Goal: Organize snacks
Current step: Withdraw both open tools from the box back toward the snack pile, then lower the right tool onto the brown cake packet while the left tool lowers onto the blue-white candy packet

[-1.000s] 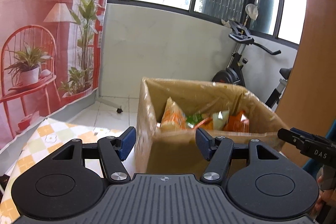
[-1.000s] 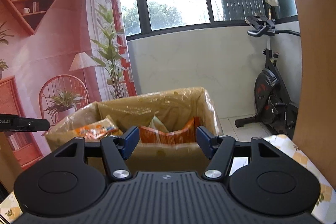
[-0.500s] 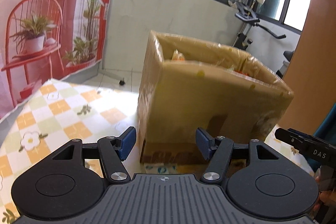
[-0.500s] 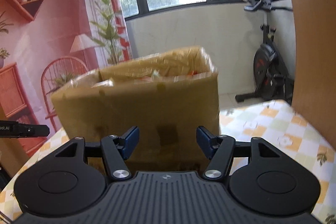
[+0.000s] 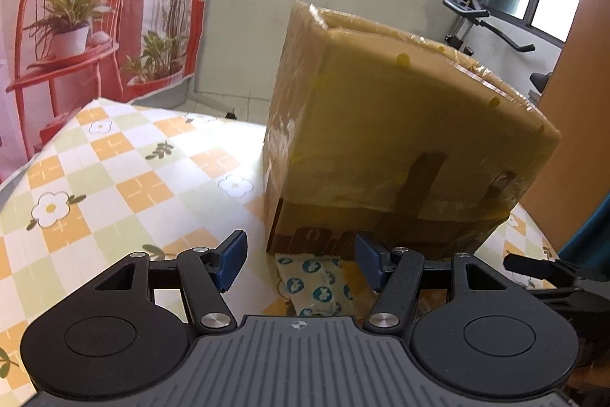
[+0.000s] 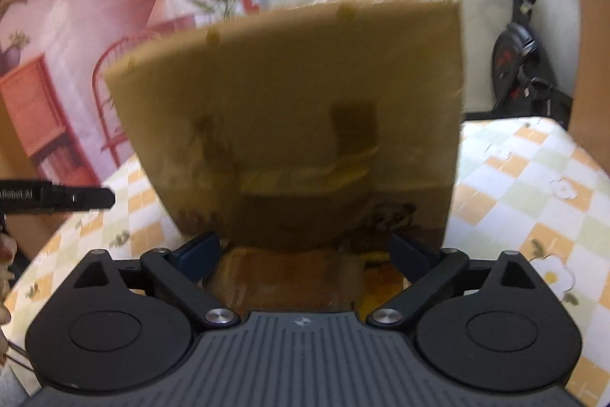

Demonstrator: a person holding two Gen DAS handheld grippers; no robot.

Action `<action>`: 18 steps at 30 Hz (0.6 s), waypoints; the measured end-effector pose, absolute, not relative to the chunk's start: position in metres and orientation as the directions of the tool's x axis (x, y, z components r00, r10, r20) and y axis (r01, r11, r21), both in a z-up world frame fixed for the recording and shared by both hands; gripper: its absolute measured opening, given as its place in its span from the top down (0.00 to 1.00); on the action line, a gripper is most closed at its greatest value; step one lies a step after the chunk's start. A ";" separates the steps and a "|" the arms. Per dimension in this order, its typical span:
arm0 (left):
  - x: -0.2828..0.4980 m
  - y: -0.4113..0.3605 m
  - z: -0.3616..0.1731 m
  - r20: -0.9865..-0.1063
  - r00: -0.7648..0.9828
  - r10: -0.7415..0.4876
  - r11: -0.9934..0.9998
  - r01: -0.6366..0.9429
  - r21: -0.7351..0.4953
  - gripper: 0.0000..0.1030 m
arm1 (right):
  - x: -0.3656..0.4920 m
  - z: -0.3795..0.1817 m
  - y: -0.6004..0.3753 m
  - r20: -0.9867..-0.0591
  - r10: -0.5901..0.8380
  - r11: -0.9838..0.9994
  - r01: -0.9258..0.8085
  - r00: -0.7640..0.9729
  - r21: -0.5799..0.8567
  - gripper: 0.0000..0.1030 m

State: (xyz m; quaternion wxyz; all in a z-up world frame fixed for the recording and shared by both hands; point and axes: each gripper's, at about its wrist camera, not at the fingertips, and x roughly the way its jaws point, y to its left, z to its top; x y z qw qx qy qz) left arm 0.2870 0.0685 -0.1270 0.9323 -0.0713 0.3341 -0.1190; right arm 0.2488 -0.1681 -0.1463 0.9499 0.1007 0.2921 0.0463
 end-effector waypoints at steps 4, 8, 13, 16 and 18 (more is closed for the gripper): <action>0.288 0.072 -0.138 -0.624 0.736 -0.262 0.963 0.157 -0.219 0.37 | 0.262 -0.161 -0.152 -0.607 0.151 0.984 -0.060 0.780 0.168 0.05; 0.286 0.074 -0.148 -0.642 0.723 -0.256 0.964 0.139 -0.228 0.37 | 0.271 -0.173 -0.140 -0.641 0.164 0.985 -0.092 0.750 0.143 0.05; 0.285 0.075 -0.155 -0.657 0.709 -0.258 0.963 0.131 -0.236 0.37 | 0.281 -0.187 -0.131 -0.681 0.125 0.992 -0.103 0.721 0.074 0.05; 0.285 0.074 -0.158 -0.663 0.702 -0.260 0.962 0.127 -0.242 0.37 | 0.284 -0.196 -0.131 -0.696 0.134 0.991 -0.101 0.705 0.089 0.06; 0.284 0.073 -0.160 -0.666 0.699 -0.261 0.962 0.127 -0.244 0.37 | 0.283 -0.202 -0.134 -0.696 0.139 0.990 -0.091 0.705 0.106 0.07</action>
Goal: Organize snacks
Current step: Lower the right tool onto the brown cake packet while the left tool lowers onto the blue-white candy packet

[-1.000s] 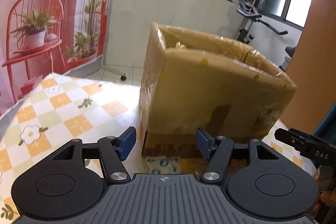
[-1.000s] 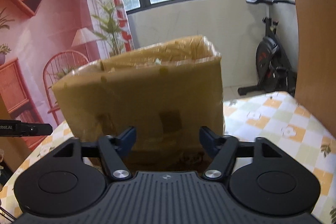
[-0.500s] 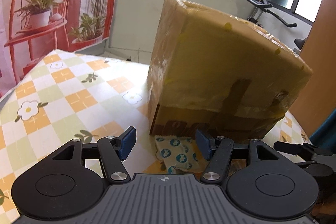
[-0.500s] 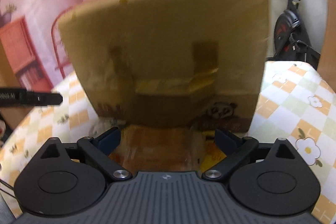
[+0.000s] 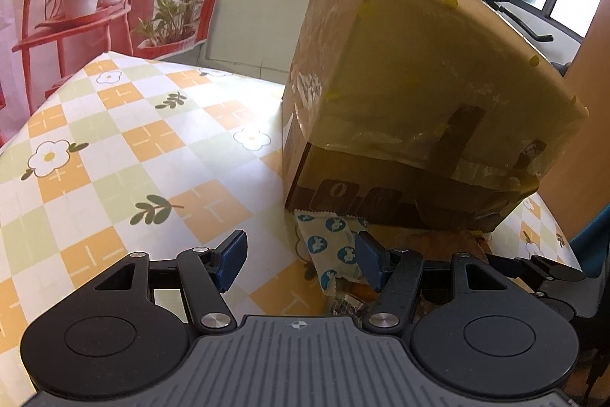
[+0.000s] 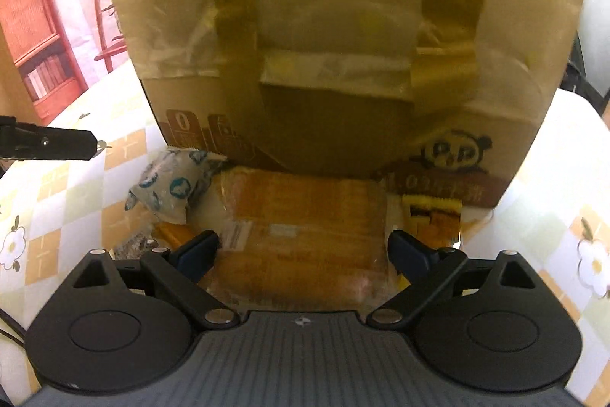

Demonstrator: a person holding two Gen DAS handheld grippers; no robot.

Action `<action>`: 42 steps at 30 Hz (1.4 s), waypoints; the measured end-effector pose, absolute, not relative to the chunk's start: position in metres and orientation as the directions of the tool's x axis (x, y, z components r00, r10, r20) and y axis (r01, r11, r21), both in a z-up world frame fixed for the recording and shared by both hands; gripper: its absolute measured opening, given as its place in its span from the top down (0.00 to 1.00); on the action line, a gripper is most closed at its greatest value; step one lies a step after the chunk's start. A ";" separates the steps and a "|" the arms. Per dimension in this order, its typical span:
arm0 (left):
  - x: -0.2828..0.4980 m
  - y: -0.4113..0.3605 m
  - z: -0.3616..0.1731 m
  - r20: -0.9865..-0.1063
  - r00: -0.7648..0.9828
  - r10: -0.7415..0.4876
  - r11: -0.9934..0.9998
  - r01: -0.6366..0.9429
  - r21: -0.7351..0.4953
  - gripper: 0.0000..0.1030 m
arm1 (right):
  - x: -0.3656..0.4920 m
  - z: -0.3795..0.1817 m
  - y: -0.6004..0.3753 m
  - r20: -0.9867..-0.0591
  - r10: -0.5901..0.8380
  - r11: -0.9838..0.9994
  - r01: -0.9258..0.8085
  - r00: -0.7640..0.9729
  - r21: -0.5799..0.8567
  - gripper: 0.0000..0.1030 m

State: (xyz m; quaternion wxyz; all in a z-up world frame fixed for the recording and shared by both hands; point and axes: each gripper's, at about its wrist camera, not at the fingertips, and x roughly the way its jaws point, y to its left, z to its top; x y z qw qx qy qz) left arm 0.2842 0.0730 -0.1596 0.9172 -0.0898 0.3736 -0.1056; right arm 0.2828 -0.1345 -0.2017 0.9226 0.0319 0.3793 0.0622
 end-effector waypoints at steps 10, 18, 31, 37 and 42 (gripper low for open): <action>0.286 0.057 -0.169 -0.686 0.669 -0.286 0.956 0.153 -0.249 0.37 | 0.258 -0.198 -0.142 -0.654 0.154 0.988 -0.113 0.741 0.105 0.24; 0.302 0.032 -0.181 -0.713 0.647 -0.270 0.962 0.141 -0.235 0.37 | 0.231 -0.202 -0.156 -0.640 0.150 0.988 -0.089 0.754 0.127 0.24; 0.321 0.024 -0.193 -0.742 0.621 -0.252 0.967 0.138 -0.213 0.37 | 0.224 -0.206 -0.164 -0.616 0.170 0.983 -0.090 0.769 0.159 0.23; 0.318 0.019 -0.194 -0.741 0.622 -0.253 0.967 0.168 -0.190 0.50 | 0.223 -0.206 -0.165 -0.609 0.175 0.982 -0.089 0.773 0.169 0.23; 0.309 0.023 -0.189 -0.717 0.637 -0.283 0.959 0.197 -0.203 0.55 | 0.223 -0.207 -0.166 -0.607 0.179 0.980 -0.090 0.775 0.175 0.23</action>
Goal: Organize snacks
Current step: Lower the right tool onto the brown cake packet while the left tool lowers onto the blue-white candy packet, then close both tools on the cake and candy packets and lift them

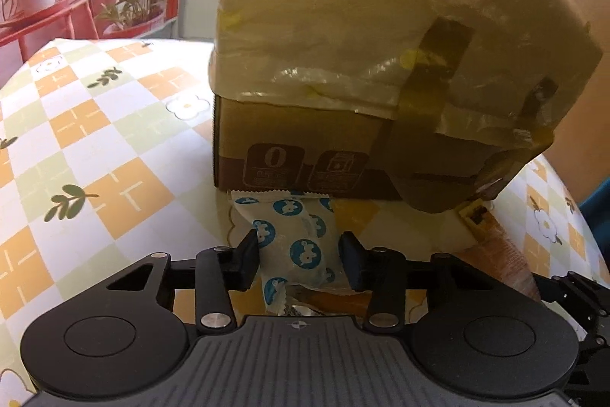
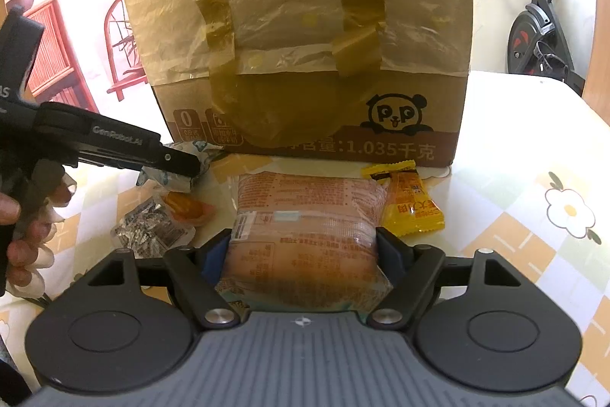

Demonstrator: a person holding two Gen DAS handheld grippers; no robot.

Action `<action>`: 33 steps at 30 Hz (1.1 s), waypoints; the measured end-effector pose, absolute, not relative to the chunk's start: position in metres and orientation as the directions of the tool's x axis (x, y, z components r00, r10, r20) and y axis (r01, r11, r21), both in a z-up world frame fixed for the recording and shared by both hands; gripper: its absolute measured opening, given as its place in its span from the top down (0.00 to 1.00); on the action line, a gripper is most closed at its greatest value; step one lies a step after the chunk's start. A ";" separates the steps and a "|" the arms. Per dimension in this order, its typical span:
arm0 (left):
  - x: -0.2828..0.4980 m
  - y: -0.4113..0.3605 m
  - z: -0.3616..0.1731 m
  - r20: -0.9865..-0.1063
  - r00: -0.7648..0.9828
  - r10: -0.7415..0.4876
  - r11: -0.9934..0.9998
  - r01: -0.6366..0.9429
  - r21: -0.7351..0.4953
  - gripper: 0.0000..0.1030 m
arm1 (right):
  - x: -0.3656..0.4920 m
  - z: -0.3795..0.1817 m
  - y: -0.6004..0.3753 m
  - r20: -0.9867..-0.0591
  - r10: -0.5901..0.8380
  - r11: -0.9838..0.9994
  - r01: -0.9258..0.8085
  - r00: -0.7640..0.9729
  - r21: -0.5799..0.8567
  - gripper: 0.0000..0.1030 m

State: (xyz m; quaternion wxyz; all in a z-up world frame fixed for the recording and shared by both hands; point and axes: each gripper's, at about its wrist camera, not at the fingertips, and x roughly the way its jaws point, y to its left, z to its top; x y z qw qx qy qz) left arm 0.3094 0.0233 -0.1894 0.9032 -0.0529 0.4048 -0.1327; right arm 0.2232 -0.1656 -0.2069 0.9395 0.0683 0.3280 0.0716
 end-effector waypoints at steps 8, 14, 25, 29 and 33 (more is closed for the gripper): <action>0.288 0.031 -0.168 -0.676 0.697 -0.238 0.971 0.180 -0.156 0.55 | 0.223 -0.207 -0.166 -0.609 0.184 0.979 -0.087 0.772 0.186 0.23; 0.266 0.041 -0.153 -0.660 0.721 -0.210 0.978 0.144 -0.154 0.55 | 0.222 -0.202 -0.171 -0.611 0.189 0.973 -0.061 0.769 0.224 0.25; 0.243 0.045 -0.147 -0.648 0.733 -0.207 0.977 0.120 -0.176 0.55 | 0.202 -0.189 -0.181 -0.583 0.158 0.967 -0.006 0.797 0.254 0.25; 0.240 0.042 -0.135 -0.620 0.750 -0.229 0.972 0.145 -0.183 0.55 | 0.195 -0.179 -0.181 -0.559 0.147 0.968 -0.002 0.816 0.252 0.25; 0.236 0.037 -0.110 -0.556 0.788 -0.265 0.964 0.198 -0.179 0.55 | 0.188 -0.157 -0.184 -0.509 0.143 0.968 -0.014 0.849 0.249 0.25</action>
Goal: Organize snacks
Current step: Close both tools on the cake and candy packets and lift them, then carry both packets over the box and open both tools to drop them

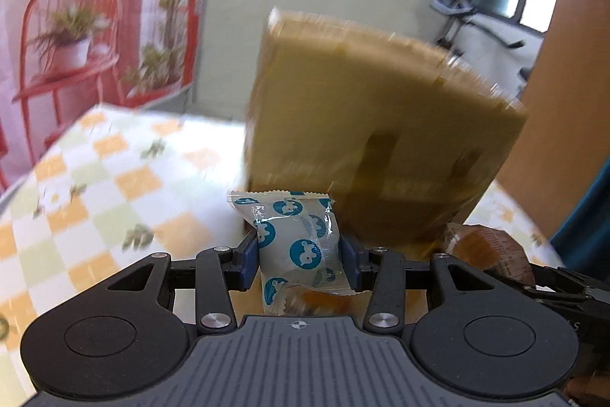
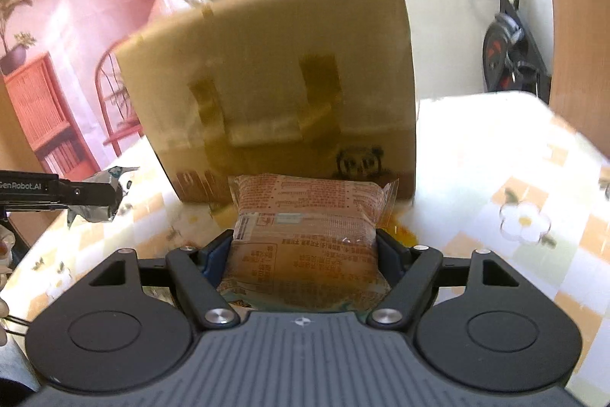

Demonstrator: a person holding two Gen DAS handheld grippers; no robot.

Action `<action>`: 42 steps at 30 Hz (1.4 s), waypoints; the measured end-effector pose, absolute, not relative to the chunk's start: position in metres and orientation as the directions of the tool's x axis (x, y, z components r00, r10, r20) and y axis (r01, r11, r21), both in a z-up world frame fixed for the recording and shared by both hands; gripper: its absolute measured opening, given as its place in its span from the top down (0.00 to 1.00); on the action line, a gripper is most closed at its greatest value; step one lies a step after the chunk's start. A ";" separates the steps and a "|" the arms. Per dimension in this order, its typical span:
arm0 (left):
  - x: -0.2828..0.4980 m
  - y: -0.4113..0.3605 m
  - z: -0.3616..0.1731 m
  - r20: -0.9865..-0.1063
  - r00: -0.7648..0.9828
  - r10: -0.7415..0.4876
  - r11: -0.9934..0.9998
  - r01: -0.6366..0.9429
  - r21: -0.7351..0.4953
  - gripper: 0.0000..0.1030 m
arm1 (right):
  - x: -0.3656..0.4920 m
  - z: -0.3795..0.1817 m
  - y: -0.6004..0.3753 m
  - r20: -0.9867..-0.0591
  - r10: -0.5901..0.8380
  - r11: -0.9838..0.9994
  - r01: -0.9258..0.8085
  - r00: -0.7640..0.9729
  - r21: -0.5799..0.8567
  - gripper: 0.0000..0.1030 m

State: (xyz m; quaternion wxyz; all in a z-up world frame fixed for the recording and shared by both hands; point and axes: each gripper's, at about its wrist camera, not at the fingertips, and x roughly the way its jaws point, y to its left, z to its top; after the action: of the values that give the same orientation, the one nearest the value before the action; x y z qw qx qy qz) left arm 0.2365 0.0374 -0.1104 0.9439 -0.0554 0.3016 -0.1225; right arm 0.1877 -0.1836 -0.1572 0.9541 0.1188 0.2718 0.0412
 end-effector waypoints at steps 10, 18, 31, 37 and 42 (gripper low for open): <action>0.253 0.014 -0.038 -0.395 0.843 -0.365 0.931 0.340 -0.133 0.55 | 0.189 -0.068 -0.202 -0.313 0.128 0.974 -0.059 0.941 0.221 0.25; 0.304 -0.002 -0.017 -0.363 0.834 -0.416 0.909 0.379 -0.171 0.54 | 0.236 -0.011 -0.216 -0.238 0.136 0.979 -0.094 0.962 0.180 0.25; 0.404 -0.007 -0.015 -0.452 0.782 -0.430 0.903 0.375 -0.210 0.54 | 0.368 0.000 -0.219 -0.331 0.118 0.992 -0.098 0.936 0.076 0.25; 0.425 -0.004 -0.019 -0.480 0.757 -0.443 0.896 0.379 -0.230 0.54 | 0.399 -0.003 -0.219 -0.367 0.103 0.995 -0.091 0.924 0.052 0.25; 0.427 -0.010 -0.022 -0.484 0.748 -0.454 0.890 0.404 -0.211 0.48 | 0.416 -0.012 -0.219 -0.412 0.108 0.994 -0.090 0.905 0.065 0.24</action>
State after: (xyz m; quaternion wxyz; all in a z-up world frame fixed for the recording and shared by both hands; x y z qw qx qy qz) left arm 0.4270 -0.0103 -0.0223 0.9337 -0.0461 0.2707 -0.2298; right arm 0.4159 -0.2186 -0.0121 0.9757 0.0220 0.2122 0.0508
